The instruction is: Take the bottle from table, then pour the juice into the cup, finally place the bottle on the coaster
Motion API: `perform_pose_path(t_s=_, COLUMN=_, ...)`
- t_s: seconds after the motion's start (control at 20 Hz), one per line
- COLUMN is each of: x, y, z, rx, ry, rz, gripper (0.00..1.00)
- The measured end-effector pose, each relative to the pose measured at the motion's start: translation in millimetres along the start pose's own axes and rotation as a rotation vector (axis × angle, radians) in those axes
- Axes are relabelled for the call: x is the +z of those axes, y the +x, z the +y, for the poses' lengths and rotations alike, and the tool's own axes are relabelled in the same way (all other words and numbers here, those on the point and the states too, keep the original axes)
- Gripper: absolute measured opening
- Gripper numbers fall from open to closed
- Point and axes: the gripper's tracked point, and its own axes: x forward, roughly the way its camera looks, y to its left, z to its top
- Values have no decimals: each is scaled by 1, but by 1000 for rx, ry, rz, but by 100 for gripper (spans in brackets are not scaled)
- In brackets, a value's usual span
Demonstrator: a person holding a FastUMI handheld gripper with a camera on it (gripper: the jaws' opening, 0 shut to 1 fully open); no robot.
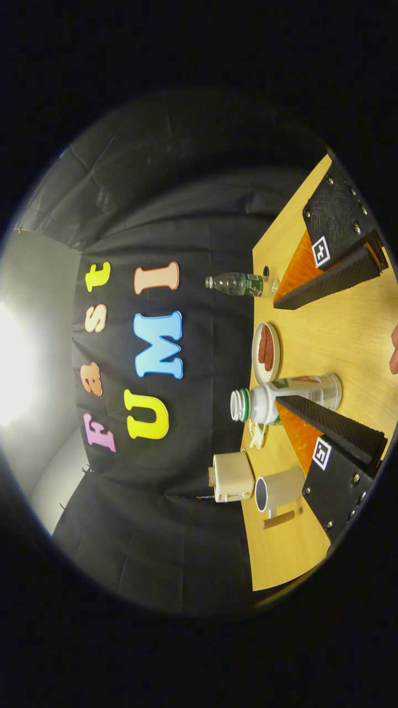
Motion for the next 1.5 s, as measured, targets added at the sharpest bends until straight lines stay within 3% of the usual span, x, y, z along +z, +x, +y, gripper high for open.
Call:
perform_pose_path(t_s=0.65, x=-30, y=54, z=53, rx=-23, ry=48, rz=44, gripper=96)
perform_pose_path(t_s=1.4, x=-35, y=93, z=51, rx=-133, ry=24, rz=34, gripper=96)
perform_pose_path(t_s=1.45, x=-38, y=95, z=48, rx=-149, ry=24, rz=42, gripper=95)
perform_pose_path(t_s=1.5, x=-36, y=95, z=48, rx=-148, ry=31, rz=41, gripper=84)
